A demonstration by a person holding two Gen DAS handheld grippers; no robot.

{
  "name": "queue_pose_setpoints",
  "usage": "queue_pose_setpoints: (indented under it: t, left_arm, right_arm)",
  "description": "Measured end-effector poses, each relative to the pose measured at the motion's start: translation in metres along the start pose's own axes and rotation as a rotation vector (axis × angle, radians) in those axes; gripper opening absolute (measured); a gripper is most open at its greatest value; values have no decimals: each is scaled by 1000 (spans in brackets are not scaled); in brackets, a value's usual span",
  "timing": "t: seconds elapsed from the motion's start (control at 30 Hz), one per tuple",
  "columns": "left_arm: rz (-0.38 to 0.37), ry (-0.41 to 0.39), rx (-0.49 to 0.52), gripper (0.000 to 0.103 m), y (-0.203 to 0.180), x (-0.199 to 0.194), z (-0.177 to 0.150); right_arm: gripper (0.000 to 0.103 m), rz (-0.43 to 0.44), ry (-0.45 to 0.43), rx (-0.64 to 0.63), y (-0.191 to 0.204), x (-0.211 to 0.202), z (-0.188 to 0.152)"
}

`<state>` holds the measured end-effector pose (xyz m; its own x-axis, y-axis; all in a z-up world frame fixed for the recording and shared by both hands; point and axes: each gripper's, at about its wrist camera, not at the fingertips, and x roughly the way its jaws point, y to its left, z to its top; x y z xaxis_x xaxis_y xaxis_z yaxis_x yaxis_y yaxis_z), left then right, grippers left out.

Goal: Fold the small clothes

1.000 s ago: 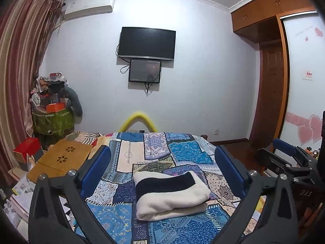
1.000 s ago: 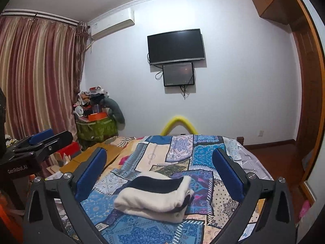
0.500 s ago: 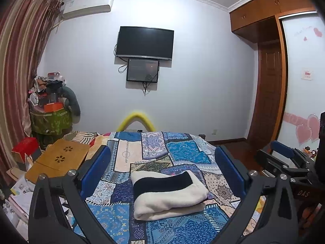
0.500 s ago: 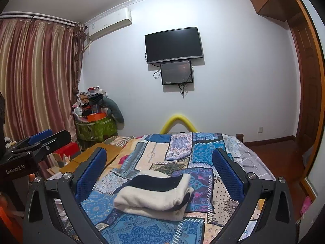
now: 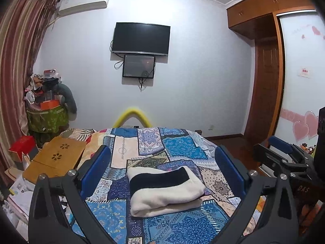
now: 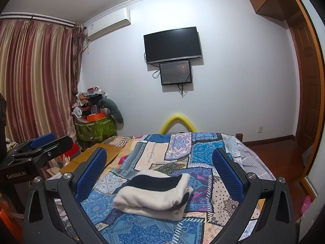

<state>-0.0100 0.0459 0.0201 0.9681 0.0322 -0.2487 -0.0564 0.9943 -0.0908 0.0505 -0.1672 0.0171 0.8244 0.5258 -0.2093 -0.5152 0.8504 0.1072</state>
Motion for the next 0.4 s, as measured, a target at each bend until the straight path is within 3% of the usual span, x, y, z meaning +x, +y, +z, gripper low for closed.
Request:
queue_pose_setpoints:
  t: [0.4]
  left_arm:
    - [4,1,6,103,-4,0,1]
  right_arm:
    - [103,2,4,2,0,0,1]
